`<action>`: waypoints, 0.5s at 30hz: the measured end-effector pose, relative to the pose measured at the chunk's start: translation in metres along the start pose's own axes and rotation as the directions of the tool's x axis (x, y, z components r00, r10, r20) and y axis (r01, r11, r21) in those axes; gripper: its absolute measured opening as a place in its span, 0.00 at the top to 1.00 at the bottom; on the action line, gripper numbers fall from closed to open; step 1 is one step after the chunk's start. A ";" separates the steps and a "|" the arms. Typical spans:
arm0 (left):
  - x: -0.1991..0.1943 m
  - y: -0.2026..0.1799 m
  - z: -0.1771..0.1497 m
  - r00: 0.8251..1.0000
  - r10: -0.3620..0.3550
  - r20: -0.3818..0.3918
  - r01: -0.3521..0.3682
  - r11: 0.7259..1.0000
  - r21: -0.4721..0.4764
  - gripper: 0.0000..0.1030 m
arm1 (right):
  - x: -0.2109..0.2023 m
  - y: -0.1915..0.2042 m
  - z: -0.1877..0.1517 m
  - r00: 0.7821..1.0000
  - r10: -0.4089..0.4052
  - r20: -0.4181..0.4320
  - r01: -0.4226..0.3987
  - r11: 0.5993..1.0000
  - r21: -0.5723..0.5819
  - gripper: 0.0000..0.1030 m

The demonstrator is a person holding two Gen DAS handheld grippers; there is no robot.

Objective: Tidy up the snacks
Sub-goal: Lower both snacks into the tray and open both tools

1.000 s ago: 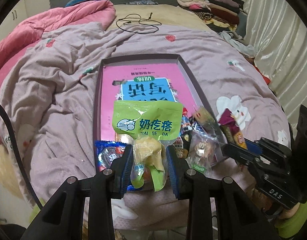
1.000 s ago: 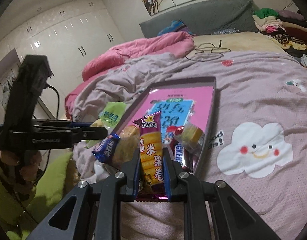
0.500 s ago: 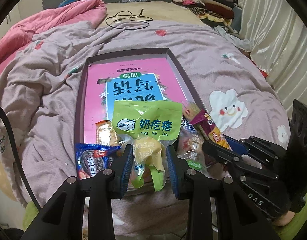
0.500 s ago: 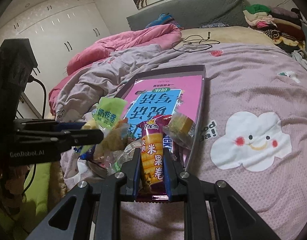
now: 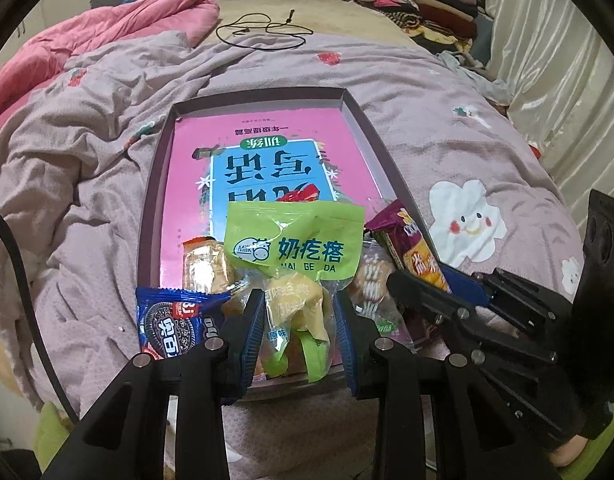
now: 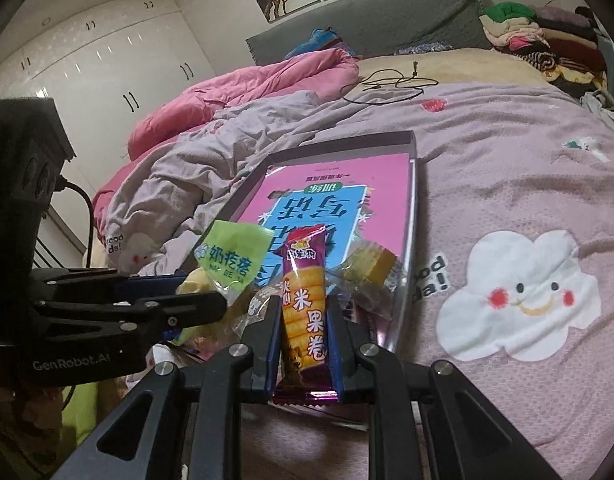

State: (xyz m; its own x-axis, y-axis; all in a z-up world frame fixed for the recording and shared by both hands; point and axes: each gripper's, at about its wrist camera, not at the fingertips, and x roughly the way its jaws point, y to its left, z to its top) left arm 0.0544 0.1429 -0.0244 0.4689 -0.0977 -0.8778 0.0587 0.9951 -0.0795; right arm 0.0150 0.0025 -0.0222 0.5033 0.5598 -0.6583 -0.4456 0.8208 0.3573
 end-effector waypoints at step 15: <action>-0.018 0.010 -0.001 0.998 -0.016 0.062 0.020 0.999 -0.051 0.32 | -0.025 0.001 0.001 0.999 -0.005 0.049 0.006 1.000 -0.021 0.42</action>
State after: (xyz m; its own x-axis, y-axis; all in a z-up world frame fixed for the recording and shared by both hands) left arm 0.0455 0.1551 -0.0097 0.5220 -0.1147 -0.8452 0.0228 0.9924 -0.1207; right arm 0.0029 -0.0101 -0.0047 0.5413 0.5602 -0.6270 -0.4577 0.8219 0.3392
